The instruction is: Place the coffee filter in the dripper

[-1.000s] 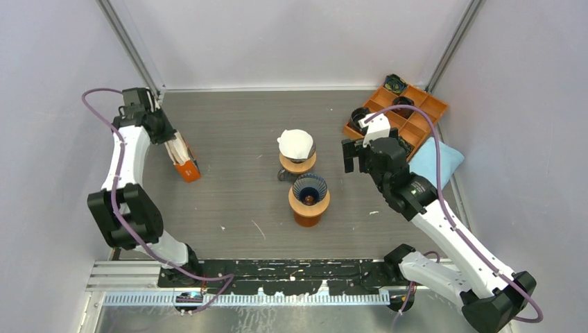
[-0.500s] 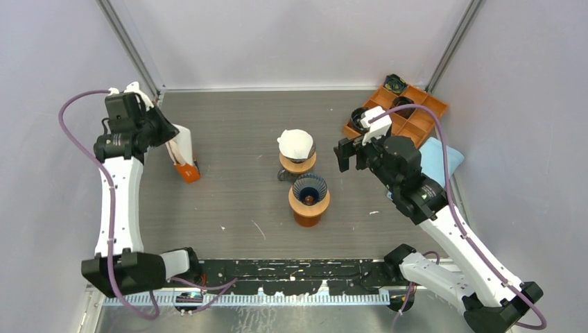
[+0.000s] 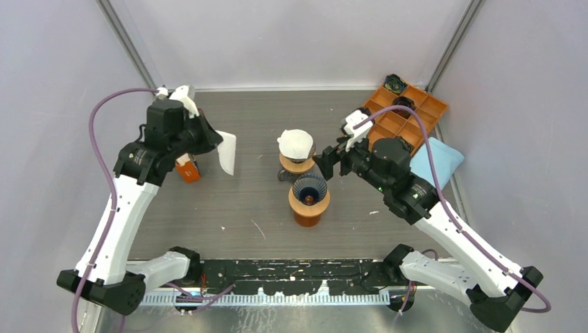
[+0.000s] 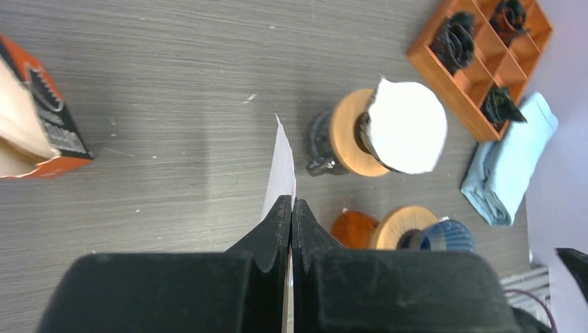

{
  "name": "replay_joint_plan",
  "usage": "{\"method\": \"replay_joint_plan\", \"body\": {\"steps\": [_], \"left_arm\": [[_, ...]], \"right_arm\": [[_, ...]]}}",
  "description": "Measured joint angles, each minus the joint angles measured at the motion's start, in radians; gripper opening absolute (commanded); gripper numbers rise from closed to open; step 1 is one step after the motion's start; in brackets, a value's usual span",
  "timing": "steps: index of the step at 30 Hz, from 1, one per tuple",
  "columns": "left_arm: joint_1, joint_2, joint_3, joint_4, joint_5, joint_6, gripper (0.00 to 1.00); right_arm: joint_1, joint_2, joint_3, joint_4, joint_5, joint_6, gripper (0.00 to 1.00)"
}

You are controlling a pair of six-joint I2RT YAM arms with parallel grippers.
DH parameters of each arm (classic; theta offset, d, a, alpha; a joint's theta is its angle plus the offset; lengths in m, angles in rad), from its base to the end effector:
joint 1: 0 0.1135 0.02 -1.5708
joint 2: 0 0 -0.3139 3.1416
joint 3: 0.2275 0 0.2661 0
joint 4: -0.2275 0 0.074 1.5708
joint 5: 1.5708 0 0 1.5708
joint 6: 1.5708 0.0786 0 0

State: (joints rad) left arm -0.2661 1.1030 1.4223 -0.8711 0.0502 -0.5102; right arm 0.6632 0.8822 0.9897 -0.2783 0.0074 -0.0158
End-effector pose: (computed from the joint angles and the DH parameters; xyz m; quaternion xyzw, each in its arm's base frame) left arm 0.2263 -0.0658 0.4521 -0.0941 0.8677 -0.2048 0.4430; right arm 0.1755 0.1363 0.4174 -0.2524 0.7220 0.2022 0.6117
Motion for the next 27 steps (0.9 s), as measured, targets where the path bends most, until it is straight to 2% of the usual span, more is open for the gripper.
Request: {"method": "replay_joint_plan", "body": {"steps": [10, 15, 21, 27], "left_arm": [[-0.409, 0.026, 0.098, -0.002, -0.268, -0.028, 0.0], [-0.57, 0.09, 0.171, -0.001, -0.413, -0.002, 0.0], [-0.695, 0.186, 0.242, 0.008, -0.552, 0.04, 0.0], [-0.768, 0.246, 0.248, 0.048, -0.636, 0.065, 0.0]], "right_arm": [[0.28, 0.089, -0.001, 0.106, 0.151, -0.01, 0.91], [0.379, 0.134, -0.013, 0.203, 0.235, -0.042, 0.91], [0.451, 0.172, -0.041, 0.306, 0.317, -0.096, 0.91], [0.491, 0.179, -0.089, 0.398, 0.416, -0.148, 0.9]]}}
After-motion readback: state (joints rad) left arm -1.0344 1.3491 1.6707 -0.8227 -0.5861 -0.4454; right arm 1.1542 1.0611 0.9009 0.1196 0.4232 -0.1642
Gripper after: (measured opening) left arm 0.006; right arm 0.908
